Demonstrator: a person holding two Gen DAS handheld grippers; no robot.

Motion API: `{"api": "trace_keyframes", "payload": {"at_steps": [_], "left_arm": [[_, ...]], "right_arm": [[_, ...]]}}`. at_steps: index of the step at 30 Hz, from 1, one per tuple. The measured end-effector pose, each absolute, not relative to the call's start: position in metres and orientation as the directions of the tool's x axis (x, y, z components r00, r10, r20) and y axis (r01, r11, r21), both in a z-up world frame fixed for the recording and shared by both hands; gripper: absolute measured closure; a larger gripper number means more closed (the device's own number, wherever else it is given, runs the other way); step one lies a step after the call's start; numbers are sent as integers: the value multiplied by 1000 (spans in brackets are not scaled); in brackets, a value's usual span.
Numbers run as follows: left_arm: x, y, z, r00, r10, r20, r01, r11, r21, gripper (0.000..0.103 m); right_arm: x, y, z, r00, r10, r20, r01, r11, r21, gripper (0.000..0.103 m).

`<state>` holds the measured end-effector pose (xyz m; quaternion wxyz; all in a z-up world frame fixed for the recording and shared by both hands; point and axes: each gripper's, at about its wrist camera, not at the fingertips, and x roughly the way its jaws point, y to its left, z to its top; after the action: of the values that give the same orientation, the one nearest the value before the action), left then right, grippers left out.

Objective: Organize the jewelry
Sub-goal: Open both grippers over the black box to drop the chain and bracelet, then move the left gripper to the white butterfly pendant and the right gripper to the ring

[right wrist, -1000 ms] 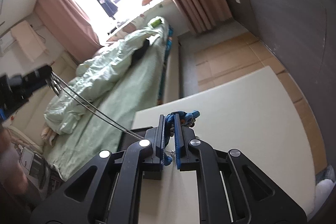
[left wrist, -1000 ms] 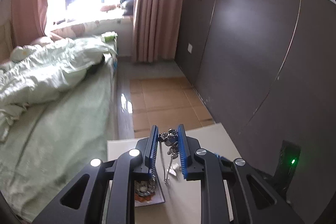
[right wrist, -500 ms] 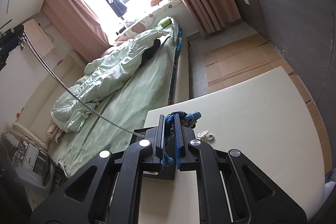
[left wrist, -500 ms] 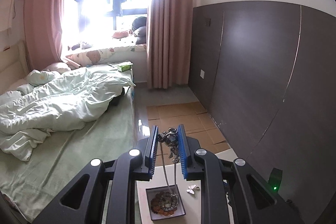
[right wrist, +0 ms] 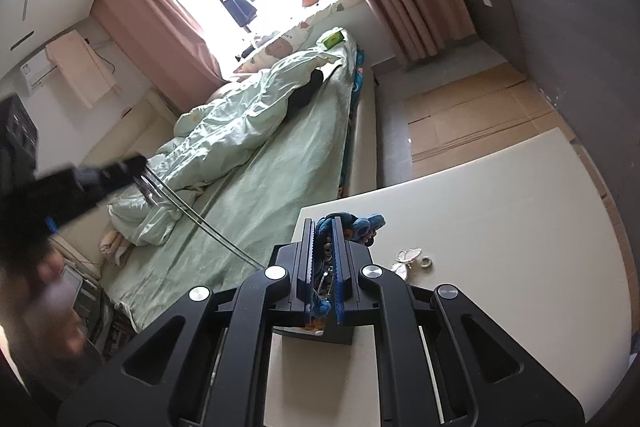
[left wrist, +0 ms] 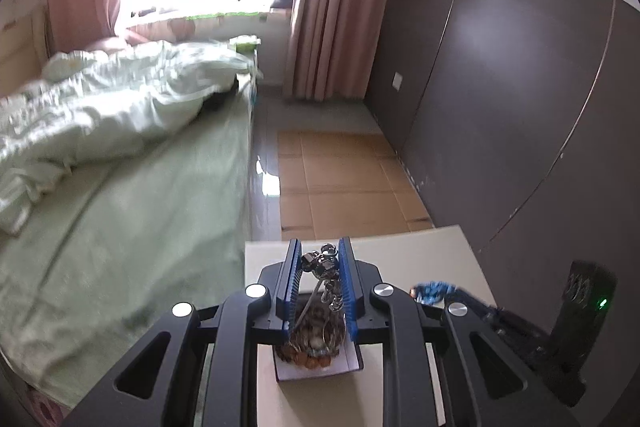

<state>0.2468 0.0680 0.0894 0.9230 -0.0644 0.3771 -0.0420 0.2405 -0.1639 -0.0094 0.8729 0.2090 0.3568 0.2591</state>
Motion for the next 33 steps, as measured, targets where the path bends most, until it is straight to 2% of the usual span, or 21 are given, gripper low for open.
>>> {"api": "trace_keyframes", "payload": {"at_steps": [3, 5, 6, 7, 9, 17, 24, 25, 27, 28, 33], "left_arm": [[245, 72, 64, 691, -147, -708, 23, 983, -183, 86], [244, 77, 47, 678, -154, -718, 5, 979, -205, 81], [242, 80, 39, 676, -155, -721, -5, 977, -215, 63], [239, 82, 32, 682, -155, -715, -14, 974, -224, 39], [231, 85, 24, 712, -139, -688, -34, 972, -231, 26], [218, 105, -23, 734, -91, -673, -166, 937, -308, 27], [205, 123, -28, 762, -50, -645, -225, 914, -337, 26], [205, 127, -30, 760, -53, -648, -234, 908, -348, 26], [206, 132, -36, 745, -60, -665, -247, 901, -358, 26], [206, 133, -37, 739, -60, -671, -250, 901, -355, 26], [202, 135, -39, 740, -60, -669, -251, 899, -358, 26]], "right_arm": [[242, -154, -11, 596, 616, -516, -317, 770, 553, 94], [244, -148, -13, 586, 624, -518, -326, 766, 554, 94], [244, -146, -14, 581, 627, -518, -329, 764, 555, 94], [245, -141, -15, 575, 632, -519, -334, 761, 556, 94], [245, -135, -19, 565, 637, -524, -338, 759, 557, 94], [249, -106, -28, 520, 665, -536, -362, 740, 567, 94], [257, -82, -38, 476, 678, -560, -374, 733, 568, 93], [258, -79, -40, 468, 670, -576, -372, 741, 559, 86], [261, -79, -44, 464, 652, -600, -352, 757, 551, 31], [260, -84, -44, 487, 640, -594, -332, 765, 552, 26], [261, -110, -43, 525, 623, -580, -286, 771, 569, 26]]}}
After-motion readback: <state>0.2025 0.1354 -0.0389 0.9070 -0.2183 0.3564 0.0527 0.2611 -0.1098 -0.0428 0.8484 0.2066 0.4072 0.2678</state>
